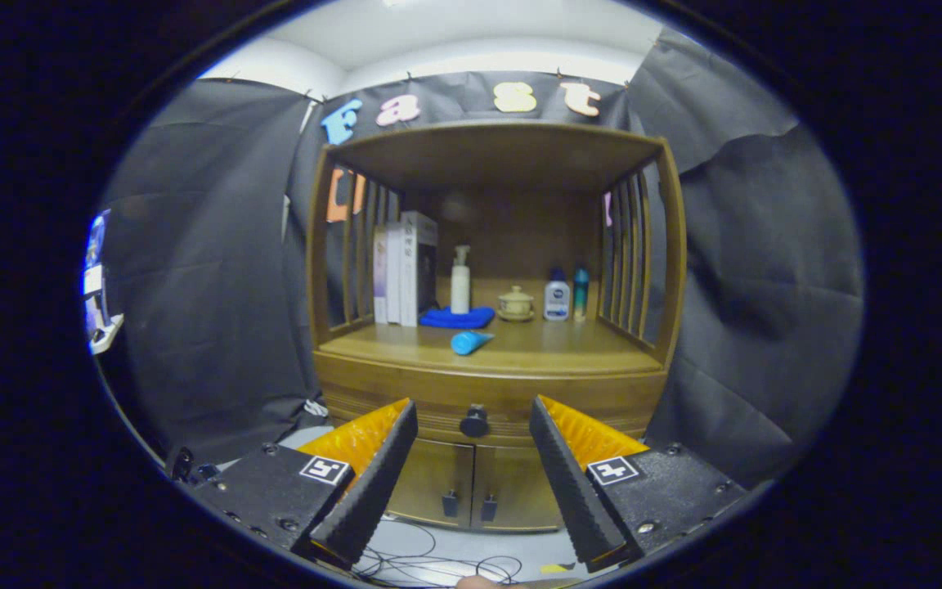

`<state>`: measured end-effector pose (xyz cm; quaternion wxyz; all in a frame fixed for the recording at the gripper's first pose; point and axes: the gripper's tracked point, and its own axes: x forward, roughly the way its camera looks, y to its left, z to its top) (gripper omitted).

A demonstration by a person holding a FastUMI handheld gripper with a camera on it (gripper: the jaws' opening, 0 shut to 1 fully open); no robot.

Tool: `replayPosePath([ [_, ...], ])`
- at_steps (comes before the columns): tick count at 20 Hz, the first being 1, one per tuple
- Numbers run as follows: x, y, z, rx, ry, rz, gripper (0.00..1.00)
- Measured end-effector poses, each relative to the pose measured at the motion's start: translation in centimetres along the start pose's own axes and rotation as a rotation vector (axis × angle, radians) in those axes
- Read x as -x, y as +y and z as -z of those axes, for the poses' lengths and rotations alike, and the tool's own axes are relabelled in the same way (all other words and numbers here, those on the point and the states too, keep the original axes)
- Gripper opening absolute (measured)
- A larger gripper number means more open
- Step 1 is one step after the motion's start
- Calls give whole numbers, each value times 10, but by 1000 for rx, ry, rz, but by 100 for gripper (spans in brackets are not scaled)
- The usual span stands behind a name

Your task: Pull open the drawer, take out the items inside it, and place them on the countertop above the cabinet.

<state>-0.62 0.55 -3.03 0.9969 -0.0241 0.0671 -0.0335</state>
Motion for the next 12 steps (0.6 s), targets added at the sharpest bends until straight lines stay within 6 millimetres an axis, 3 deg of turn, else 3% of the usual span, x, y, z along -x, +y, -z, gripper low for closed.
replayPosePath([
  [6, 71, 28, -32, -43, -84, -100, 94],
  [12, 126, 34, -57, -66, -146, -127, 97],
])
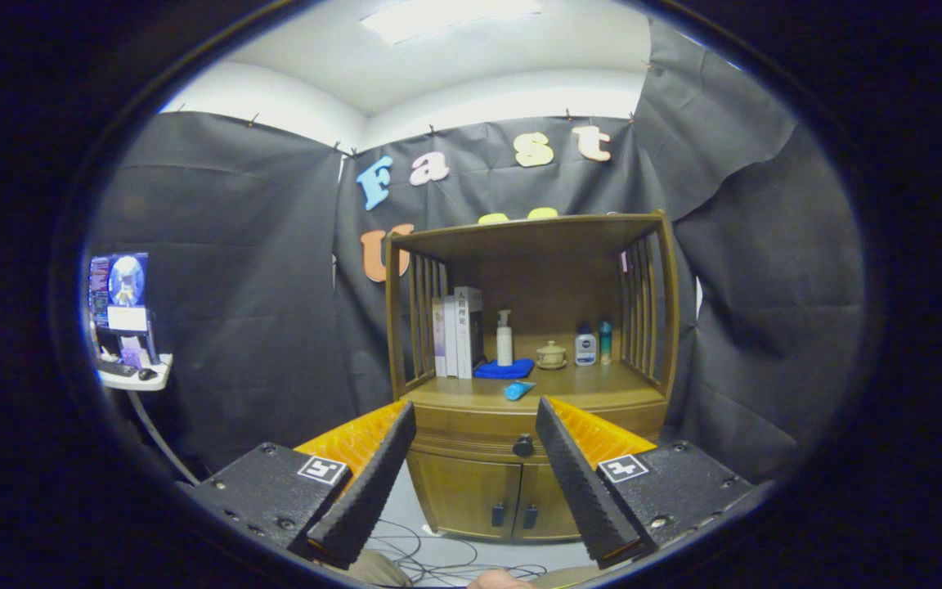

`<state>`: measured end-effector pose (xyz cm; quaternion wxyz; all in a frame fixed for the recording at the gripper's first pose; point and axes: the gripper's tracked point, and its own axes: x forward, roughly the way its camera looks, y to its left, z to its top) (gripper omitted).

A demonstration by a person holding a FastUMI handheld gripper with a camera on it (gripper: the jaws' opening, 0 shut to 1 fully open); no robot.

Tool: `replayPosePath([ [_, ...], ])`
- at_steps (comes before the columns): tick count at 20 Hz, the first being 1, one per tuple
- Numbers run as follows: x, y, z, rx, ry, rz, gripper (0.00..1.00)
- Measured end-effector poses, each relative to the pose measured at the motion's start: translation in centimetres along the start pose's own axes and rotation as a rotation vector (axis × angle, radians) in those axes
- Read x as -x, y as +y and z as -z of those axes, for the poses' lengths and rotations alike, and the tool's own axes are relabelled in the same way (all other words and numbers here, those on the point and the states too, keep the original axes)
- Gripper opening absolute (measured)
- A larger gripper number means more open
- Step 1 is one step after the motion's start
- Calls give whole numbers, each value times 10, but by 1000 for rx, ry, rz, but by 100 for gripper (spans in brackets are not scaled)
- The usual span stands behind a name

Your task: Pull open the drawer, take out the items inside it, and place them on the countertop above the cabinet.

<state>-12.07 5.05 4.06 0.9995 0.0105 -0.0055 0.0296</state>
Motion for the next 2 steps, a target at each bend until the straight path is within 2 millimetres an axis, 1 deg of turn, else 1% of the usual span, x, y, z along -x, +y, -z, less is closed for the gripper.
replayPosePath([
  [2, 13, 1, -9, -6, -24, -7, 97],
])
